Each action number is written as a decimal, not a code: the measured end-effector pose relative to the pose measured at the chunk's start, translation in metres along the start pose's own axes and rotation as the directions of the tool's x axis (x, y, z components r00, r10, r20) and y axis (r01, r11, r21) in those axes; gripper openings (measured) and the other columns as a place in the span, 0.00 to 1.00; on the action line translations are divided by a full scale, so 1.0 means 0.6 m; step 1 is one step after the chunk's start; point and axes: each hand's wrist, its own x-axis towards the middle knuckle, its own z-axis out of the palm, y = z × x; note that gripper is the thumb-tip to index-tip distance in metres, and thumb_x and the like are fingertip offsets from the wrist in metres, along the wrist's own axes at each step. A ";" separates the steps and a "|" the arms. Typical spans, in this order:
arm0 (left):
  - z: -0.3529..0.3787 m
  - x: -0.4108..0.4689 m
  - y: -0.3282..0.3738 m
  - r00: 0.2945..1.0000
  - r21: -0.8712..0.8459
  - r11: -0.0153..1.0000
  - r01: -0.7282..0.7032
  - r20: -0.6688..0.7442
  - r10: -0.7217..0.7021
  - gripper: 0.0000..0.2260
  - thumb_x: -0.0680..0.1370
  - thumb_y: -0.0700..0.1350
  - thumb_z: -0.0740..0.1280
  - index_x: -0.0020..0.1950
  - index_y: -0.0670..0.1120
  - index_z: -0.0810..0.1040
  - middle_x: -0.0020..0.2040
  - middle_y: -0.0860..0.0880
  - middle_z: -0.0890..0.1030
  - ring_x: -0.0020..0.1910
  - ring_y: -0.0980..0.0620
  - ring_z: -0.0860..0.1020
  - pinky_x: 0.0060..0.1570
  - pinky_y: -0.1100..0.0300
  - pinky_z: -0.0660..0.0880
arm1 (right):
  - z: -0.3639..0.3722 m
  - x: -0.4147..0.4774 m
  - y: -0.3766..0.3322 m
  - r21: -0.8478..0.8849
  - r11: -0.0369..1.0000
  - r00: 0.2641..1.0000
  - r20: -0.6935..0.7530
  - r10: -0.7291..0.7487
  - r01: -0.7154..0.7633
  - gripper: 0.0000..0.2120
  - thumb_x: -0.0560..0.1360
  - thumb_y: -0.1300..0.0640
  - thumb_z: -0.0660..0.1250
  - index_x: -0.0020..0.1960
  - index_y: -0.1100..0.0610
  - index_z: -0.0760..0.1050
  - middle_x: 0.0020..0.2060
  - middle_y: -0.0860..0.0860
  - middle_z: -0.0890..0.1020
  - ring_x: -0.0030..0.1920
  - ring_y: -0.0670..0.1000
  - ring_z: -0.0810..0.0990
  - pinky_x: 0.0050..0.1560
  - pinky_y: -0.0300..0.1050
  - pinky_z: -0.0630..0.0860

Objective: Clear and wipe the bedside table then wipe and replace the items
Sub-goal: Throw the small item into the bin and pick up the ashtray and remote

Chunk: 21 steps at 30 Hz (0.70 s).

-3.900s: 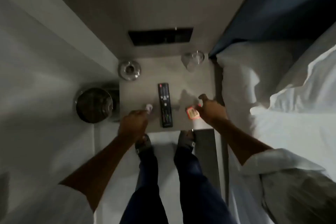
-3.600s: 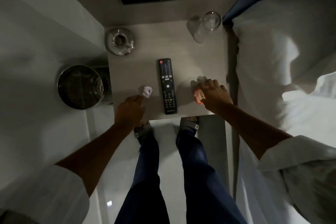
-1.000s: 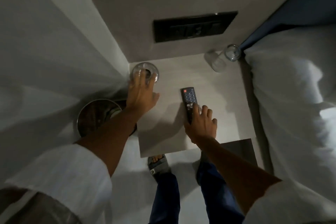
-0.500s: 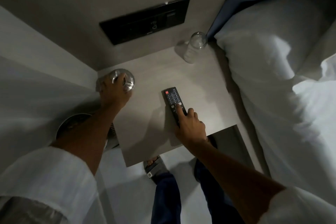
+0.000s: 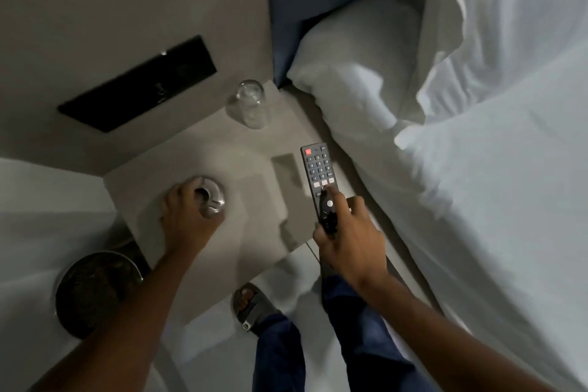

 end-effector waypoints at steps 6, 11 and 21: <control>-0.013 -0.137 0.240 0.883 -0.167 0.885 -0.434 0.115 0.454 0.33 0.63 0.61 0.77 0.67 0.60 0.73 0.74 0.47 0.65 0.70 0.43 0.64 0.66 0.49 0.69 | -0.142 -0.066 0.051 0.173 0.984 0.970 -0.228 0.080 -0.041 0.29 0.71 0.43 0.64 0.71 0.44 0.66 0.53 0.48 0.73 0.48 0.47 0.74 0.39 0.42 0.71; 0.004 -0.204 0.428 0.698 -0.267 0.687 -0.676 0.065 0.713 0.31 0.68 0.64 0.73 0.68 0.57 0.74 0.75 0.44 0.66 0.72 0.42 0.65 0.70 0.49 0.68 | -0.264 -0.093 0.161 0.307 0.929 0.819 -0.464 0.336 -0.207 0.27 0.71 0.46 0.71 0.68 0.39 0.66 0.54 0.45 0.74 0.47 0.48 0.79 0.44 0.48 0.78; 0.123 -0.249 0.630 0.481 -0.212 0.543 -0.813 0.281 0.830 0.34 0.66 0.58 0.76 0.70 0.54 0.72 0.76 0.41 0.64 0.73 0.40 0.64 0.69 0.45 0.68 | -0.335 -0.068 0.364 0.328 0.791 0.637 -0.472 0.610 -0.516 0.26 0.66 0.43 0.71 0.61 0.42 0.67 0.56 0.49 0.81 0.52 0.57 0.80 0.46 0.52 0.75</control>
